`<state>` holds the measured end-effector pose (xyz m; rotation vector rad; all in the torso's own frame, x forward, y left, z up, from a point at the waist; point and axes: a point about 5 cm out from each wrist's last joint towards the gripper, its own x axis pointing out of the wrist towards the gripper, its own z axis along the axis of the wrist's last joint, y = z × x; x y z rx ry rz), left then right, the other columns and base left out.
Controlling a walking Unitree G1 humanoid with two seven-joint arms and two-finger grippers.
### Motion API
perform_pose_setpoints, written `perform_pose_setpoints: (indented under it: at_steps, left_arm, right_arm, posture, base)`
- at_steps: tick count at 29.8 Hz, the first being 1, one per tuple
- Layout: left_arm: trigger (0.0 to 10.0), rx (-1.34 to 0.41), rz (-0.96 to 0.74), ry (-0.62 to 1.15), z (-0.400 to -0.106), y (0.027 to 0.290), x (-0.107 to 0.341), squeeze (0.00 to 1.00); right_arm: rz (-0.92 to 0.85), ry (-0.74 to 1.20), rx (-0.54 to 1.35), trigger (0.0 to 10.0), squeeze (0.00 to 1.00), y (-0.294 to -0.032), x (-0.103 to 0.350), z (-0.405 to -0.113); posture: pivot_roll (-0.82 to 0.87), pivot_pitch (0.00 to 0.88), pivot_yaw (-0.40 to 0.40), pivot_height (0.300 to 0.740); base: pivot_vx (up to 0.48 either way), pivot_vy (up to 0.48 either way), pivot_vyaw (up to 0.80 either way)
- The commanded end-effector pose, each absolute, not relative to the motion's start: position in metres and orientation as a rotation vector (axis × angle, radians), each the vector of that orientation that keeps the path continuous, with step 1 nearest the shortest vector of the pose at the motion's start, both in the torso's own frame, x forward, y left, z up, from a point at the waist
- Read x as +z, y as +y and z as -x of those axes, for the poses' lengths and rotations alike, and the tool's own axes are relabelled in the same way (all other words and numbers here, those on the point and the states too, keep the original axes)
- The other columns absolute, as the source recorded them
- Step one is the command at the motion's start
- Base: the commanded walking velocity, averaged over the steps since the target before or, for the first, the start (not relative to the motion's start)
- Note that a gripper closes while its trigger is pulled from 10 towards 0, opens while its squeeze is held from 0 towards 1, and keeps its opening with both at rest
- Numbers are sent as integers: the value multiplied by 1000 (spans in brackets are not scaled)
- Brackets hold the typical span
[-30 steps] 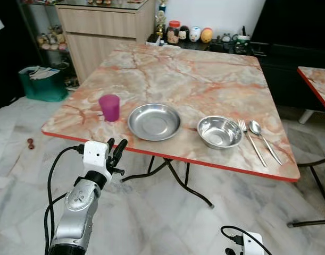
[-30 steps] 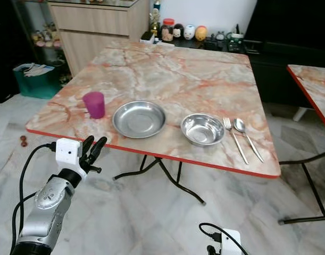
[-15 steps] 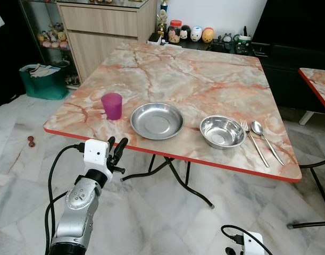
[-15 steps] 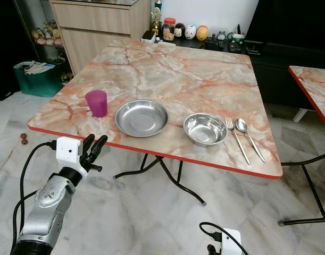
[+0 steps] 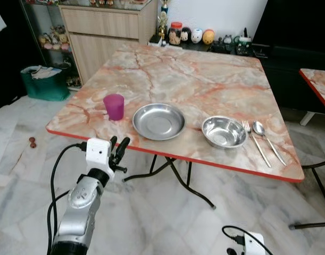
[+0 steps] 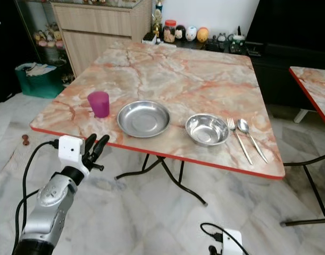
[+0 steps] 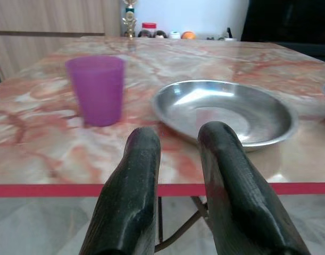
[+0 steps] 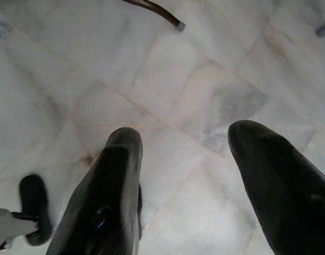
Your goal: Setting the table
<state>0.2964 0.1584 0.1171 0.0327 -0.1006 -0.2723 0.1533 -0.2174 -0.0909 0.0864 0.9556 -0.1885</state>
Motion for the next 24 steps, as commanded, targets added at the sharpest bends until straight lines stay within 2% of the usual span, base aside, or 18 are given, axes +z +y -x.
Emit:
perform_pose_setpoints:
  at_steps: [1,3,24]
  left_arm:
    - [10000,-268,-36,-89,-297,161,116,0]
    - [10000,-269,-38,-91,-298,161,117,0]
    - [10000,-338,-14,-129,-296,141,126,0]
  right_arm:
    - [-94,942,-185,10000,0,-215,-90,-156]
    - [-94,942,-183,10000,0,-215,-90,-156]
    - [-99,939,-180,10000,0,-213,-90,-156]
  posture:
    - [110,0,-64,740]
    - [110,0,-64,740]
    - [117,0,-57,740]
  base:
    - [0,446,0]
    - [0,396,0]
    - [0,0,0]
